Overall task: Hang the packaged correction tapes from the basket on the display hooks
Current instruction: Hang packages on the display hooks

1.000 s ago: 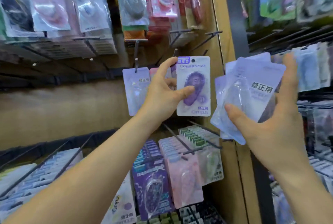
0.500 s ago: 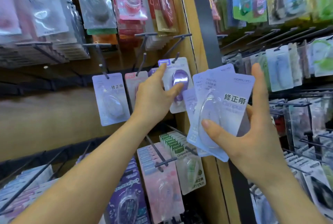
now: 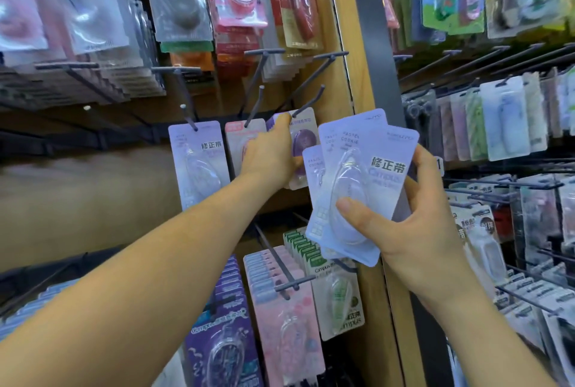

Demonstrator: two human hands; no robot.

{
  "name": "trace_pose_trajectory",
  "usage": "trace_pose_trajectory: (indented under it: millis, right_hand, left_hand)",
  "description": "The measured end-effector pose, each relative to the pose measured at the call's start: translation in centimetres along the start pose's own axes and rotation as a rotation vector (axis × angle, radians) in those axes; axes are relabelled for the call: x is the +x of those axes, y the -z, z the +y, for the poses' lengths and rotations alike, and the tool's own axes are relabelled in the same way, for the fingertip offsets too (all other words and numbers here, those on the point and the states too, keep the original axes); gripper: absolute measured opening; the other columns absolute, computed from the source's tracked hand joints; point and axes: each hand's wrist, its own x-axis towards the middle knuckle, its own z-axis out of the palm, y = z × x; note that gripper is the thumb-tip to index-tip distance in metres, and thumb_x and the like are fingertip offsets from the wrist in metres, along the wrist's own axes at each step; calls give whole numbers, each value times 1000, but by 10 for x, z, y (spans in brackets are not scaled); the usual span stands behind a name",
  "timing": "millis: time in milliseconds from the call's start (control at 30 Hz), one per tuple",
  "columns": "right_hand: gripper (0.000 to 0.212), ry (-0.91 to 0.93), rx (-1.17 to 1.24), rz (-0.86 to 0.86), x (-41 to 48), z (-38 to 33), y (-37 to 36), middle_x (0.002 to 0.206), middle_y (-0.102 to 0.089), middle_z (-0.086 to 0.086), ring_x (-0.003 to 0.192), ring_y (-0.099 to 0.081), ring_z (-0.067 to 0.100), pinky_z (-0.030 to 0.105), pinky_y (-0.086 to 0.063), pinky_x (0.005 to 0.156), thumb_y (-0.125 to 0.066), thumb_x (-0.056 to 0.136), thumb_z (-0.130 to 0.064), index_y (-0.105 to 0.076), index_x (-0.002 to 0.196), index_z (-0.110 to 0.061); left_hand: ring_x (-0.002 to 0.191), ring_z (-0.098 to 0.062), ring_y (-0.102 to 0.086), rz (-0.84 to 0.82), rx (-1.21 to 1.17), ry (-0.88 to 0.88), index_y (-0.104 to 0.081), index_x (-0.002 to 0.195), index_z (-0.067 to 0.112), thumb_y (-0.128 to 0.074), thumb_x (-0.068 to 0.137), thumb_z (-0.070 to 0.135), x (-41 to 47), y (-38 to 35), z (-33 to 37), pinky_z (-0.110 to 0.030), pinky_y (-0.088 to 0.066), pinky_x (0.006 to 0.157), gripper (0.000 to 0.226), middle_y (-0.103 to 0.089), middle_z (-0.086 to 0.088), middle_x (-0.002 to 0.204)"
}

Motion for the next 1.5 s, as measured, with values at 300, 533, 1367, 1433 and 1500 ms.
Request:
trace_pose_trajectory:
  millis: [300, 533, 1367, 1433, 1500]
  right_hand:
    - [72, 0, -24, 93, 1, 9, -10, 117, -67, -15, 103, -68, 4, 28, -58, 79, -89, 66, -30, -49, 126, -29]
    - [73, 72, -49, -3, 1, 6, -25, 120, -66, -17, 106, -68, 6, 30, -58, 83, -90, 66, -29, -43, 121, -40]
    - [33, 109, -175, -206, 5, -2, -62, 125, -62, -24, 121, -51, -11, 2, -39, 93, -70, 89, -18, -67, 119, -33]
    - [33, 100, -174, -221, 4, -3, -66, 125, -63, -23, 122, -52, -7, 13, -43, 101, -70, 89, -20, -68, 119, -33]
    - [32, 88, -181, -229, 3, -3, -68, 126, -62, -21, 123, -53, -4, 29, -46, 106, -70, 90, -23, -67, 120, -35]
  left_hand:
    - [70, -20, -59, 154, -549, -97, -62, 101, 16, -53, 99, 38, -62, 53, 9, -48, -53, 67, 24, -64, -11, 77]
    - [75, -19, -66, -299, -1021, 59, -70, 93, 8, -79, 74, 26, -112, 61, 16, -42, -58, 80, 27, -73, -21, 93]
    - [106, -19, -69, 297, -931, 230, -59, 126, 28, -64, 93, 27, -131, 89, -73, -52, -55, 90, 33, -71, 6, 117]
    - [105, -18, -69, 293, -900, 222, -56, 129, 30, -64, 93, 28, -128, 90, -73, -52, -56, 89, 37, -71, 7, 117]
    - [98, -16, -71, 315, -881, 215, -48, 133, 36, -65, 94, 27, -126, 90, -73, -48, -59, 83, 43, -72, 5, 110]
